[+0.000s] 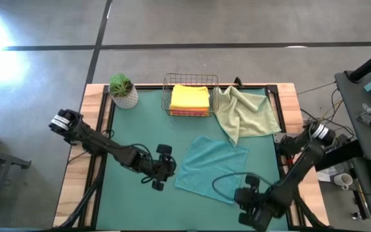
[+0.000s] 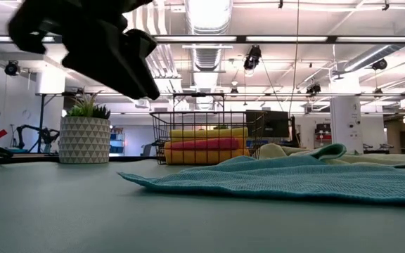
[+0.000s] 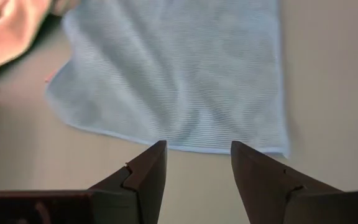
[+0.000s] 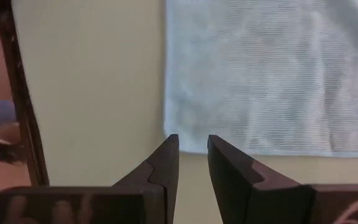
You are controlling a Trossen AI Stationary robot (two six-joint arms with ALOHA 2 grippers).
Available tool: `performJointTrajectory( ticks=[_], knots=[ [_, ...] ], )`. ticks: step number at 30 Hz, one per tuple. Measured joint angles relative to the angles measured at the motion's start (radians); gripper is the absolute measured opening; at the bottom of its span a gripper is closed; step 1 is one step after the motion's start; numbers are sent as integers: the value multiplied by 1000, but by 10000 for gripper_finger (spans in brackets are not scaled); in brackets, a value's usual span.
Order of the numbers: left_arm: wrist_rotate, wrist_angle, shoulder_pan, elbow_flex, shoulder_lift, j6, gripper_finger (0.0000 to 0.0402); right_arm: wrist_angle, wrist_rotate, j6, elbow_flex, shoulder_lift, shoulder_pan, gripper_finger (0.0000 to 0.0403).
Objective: Fold microfiber towels
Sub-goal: Fold the blue microfiber towel
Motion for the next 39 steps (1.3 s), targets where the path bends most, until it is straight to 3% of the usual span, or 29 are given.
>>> performJointTrajectory(
  ticks=[8, 17, 30, 39],
  knots=[
    [18, 10, -99, 21, 50, 8, 164, -85, 28, -31, 145, 133, 72, 77],
    [19, 11, -142, 62, 145, 8, 164, -92, 9, -25, 130, 167, 76, 80],
    [11, 34, -141, 90, 243, 9, 164, -69, 18, -179, 110, 167, 24, 149],
    [-10, 43, -124, 88, 301, 59, 164, -67, 18, -191, 94, 167, -3, 154]
  ],
)
